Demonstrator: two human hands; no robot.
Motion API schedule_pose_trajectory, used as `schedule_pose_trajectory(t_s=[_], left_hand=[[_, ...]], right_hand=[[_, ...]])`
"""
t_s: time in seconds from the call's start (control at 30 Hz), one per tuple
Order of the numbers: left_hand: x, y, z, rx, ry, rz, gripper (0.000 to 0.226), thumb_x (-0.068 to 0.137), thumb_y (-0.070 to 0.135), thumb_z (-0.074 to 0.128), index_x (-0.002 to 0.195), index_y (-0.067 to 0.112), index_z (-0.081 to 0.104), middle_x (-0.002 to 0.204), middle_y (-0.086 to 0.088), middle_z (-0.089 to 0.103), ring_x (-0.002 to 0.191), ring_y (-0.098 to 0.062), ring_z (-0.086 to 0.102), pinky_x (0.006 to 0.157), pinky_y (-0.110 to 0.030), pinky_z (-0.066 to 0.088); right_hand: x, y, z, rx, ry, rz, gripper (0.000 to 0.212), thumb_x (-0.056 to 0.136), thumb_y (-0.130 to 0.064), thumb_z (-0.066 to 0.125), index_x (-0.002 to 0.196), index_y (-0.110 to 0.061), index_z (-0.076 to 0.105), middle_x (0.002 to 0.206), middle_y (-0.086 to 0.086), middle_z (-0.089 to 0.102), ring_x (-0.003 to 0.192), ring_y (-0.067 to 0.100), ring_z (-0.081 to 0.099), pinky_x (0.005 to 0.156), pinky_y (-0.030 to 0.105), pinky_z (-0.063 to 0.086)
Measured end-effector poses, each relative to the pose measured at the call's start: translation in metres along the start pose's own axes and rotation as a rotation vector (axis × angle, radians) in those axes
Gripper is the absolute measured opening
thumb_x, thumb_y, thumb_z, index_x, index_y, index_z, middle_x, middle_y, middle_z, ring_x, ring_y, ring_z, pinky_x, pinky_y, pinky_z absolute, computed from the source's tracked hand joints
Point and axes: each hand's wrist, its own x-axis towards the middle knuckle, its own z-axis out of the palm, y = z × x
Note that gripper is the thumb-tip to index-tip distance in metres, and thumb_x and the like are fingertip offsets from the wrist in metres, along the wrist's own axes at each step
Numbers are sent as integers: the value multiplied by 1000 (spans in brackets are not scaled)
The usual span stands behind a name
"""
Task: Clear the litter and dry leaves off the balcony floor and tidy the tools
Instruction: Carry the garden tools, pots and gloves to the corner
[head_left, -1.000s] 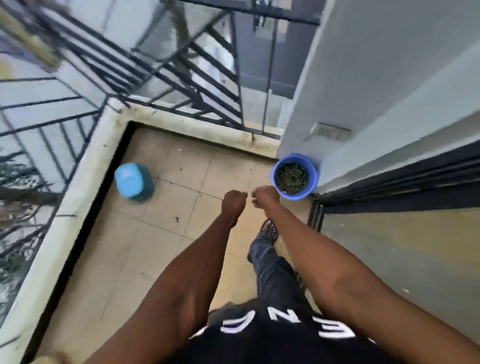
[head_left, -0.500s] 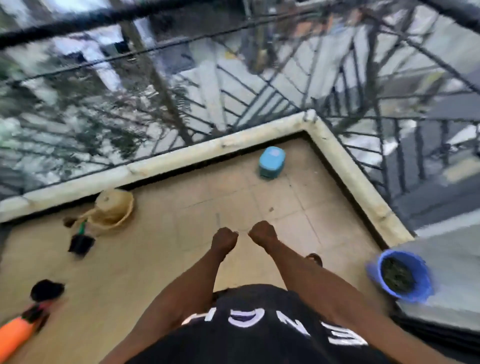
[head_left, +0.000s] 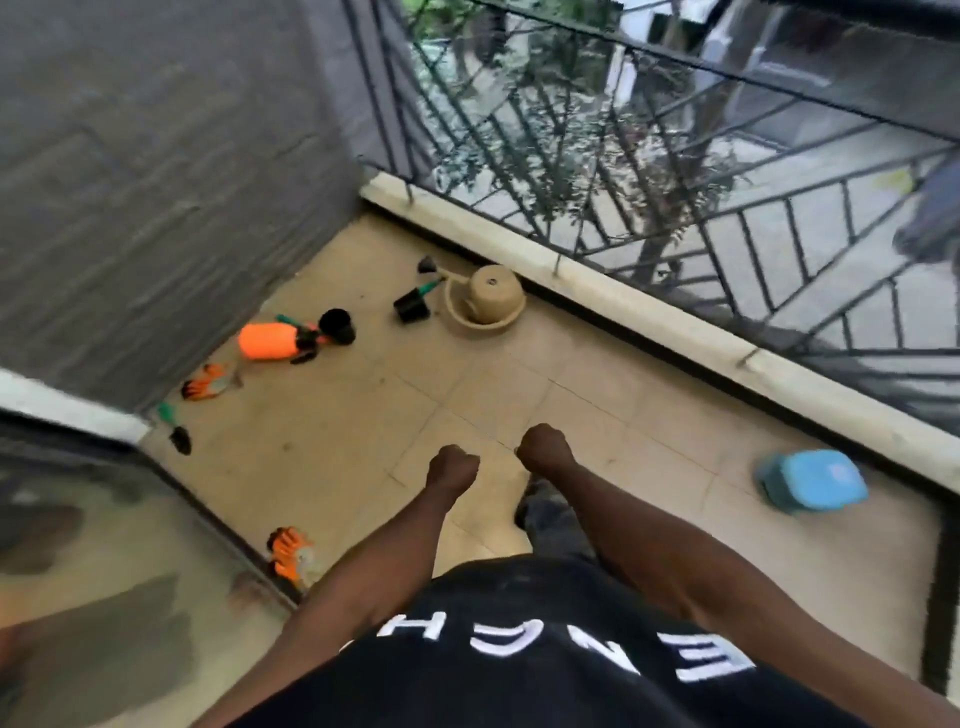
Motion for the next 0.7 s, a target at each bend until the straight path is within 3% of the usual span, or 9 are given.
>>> schedule_pose_trajectory(t_s=[0.13,0.33,0.4,0.5,0.57,0.63,0.7], left_hand=[[41,12,-35,-30,60,-70,34,92,22,53,120,2,59,123,-18,62,110,-33,59,88,-31,49],[114,73,-85,76,70,-99,38,94,24,51,126,3,55,129,-16,58,116,-32,56,85,-28,44],[138,103,-102,57,86,-103,39,94,24,50,127,4,54,131,-17,57,117,-33,55,87,-29,44],[172,144,-120,51,99,-77,37,94,23,49,124,3,56,130,-18,57,117,-35,54,91,-32,45],[191,166,-132,68,89,-59,35,94,25,48,120,4,57,130,-18,57,116,-34,55,91,-33,45],[207,180,-142,68,70,-64,36,94,28,50,122,7,56,130,-15,57,114,-32,56,93,-34,48],[231,194,-158,91,63,-68,37,94,28,53,125,8,56,131,-15,57,117,-32,56,95,-35,47]], right_hand=[[57,-36,-28,-61,-73,-73,29,94,-22,53,109,2,62,118,17,62,111,32,57,84,31,46],[160,-84,-118,5,-134,-11,33,92,-17,53,120,-2,63,120,17,62,114,32,58,88,30,45],[193,-98,-145,13,-120,-25,31,92,-18,53,117,-2,63,119,16,63,113,31,59,82,29,44],[232,-111,-172,-12,-70,-54,16,92,-19,53,93,-4,59,103,11,63,97,28,61,66,27,40],[257,-120,-183,19,-81,-36,16,90,-19,55,88,-4,58,95,11,64,88,30,62,60,29,45],[281,-127,-188,58,-110,-23,20,88,-19,56,93,0,63,99,18,67,90,34,64,72,37,54],[310,-136,-194,67,-133,-22,23,89,-18,56,95,2,65,101,21,67,89,35,63,79,41,54]])
